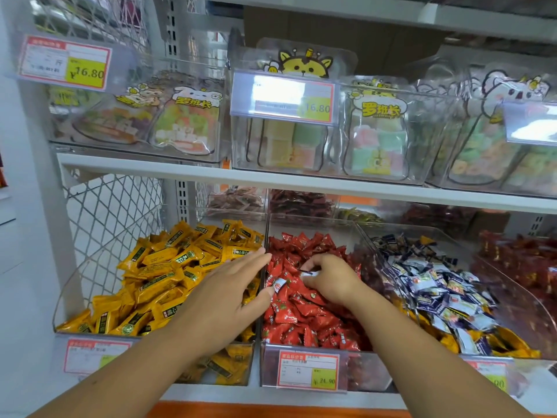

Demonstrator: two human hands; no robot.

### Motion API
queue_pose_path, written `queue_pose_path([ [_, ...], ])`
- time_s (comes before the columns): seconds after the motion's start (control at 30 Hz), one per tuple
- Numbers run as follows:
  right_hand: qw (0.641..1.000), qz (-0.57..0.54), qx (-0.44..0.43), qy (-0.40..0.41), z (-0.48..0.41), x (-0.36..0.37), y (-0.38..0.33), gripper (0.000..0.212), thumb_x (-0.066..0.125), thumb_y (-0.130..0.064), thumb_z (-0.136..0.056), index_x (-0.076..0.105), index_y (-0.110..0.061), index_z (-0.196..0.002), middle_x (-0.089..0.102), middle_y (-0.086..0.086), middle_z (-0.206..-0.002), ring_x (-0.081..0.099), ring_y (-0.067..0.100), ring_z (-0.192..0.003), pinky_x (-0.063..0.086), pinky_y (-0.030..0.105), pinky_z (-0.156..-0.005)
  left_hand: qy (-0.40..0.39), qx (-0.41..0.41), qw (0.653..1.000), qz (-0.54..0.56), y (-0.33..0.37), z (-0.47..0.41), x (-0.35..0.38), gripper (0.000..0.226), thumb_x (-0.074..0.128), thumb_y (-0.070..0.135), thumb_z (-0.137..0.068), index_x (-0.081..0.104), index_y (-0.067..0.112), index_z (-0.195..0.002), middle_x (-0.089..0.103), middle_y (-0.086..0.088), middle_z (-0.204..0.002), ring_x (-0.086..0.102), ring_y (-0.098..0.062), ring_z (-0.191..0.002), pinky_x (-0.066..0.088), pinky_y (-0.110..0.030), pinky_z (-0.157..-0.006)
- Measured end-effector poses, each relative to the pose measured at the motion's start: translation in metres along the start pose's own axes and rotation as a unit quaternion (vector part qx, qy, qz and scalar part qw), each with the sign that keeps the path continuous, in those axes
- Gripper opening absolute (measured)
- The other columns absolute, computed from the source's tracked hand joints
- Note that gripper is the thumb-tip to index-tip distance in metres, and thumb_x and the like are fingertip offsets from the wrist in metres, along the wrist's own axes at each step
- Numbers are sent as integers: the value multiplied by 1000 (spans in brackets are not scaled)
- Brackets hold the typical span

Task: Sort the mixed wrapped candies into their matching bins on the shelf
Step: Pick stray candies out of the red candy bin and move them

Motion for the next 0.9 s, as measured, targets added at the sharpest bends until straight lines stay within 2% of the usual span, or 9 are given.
queue_pose_path([
  [0.13,994,-92,-7,56,8,-20,-6,23,77,-20,-80,55,-19,-77,60,-5,-73,56,7,-61,45,21,-56,4,4,1000,7,0,0,0,64,26,64,-89,15,44,-149,5,28,-155,4,12,-139,6,-19,-115],
  [0.23,990,-133,-17,55,14,-34,-15,17,74,-17,-84,57,-15,-87,54,-1,-71,50,8,-53,39,15,-46,4,5,1000,3,-2,0,1,62,28,63,-92,15,43,-150,5,28,-156,4,11,-140,5,-19,-116],
  [0.37,994,-95,-59,17,22,-38,-28,11,64,-24,-91,64,-25,-101,60,-9,-80,57,6,-71,43,15,-63,5,9,1000,2,-3,0,1,59,31,59,-95,15,43,-150,5,27,-156,4,11,-140,5,-19,-115],
  [0.47,994,-64,-66,-60,24,-19,-35,12,64,-22,-90,68,-21,-101,68,-6,-82,65,13,-80,50,24,-74,4,9,1000,3,-2,0,1,62,27,63,-92,14,44,-150,5,28,-155,3,12,-139,5,-19,-115],
  [0.53,992,-12,-90,-84,25,-3,-42,22,67,-30,-88,69,-18,-105,66,-5,-94,62,11,-88,44,23,-77,6,8,1000,6,0,0,0,65,23,64,-88,15,44,-149,5,29,-154,3,14,-138,5,-18,-114],
  [0.63,989,29,-113,-87,22,13,-51,14,68,-35,-86,63,-26,-77,56,-8,-86,50,5,-75,37,19,-65,7,7,1000,7,0,-1,1,65,23,64,-87,15,44,-149,4,30,-154,2,15,-137,5,-17,-114],
  [0.7,990,39,-108,-81,18,21,-51,19,70,-30,-86,59,-24,-71,53,-2,-92,51,10,-80,40,22,-69,5,6,1000,5,-1,-1,1,65,23,64,-88,15,44,-149,4,30,-153,3,15,-137,7,-19,-116],
  [0.77,990,52,-110,-65,16,24,-50,4,69,-21,-85,68,-17,-83,52,4,-105,52,16,-90,41,24,-76,2,5,1000,5,-2,-1,1,66,22,66,-87,15,44,-149,4,30,-153,3,14,-138,8,-21,-118],
  [0.9,990,39,-127,-46,16,10,-49,13,65,-15,-88,71,-15,-100,56,-4,-105,57,11,-91,43,17,-78,1,2,1000,2,-1,-1,0,76,12,73,-79,15,44,-149,6,29,-154,4,13,-138,7,-19,-116],
])
Point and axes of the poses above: each hand's wrist, its own z-axis away from the middle knuckle, its own x-axis out of the palm, y = z × x, the point moved 3 cm from there along -z, towards the middle knuckle
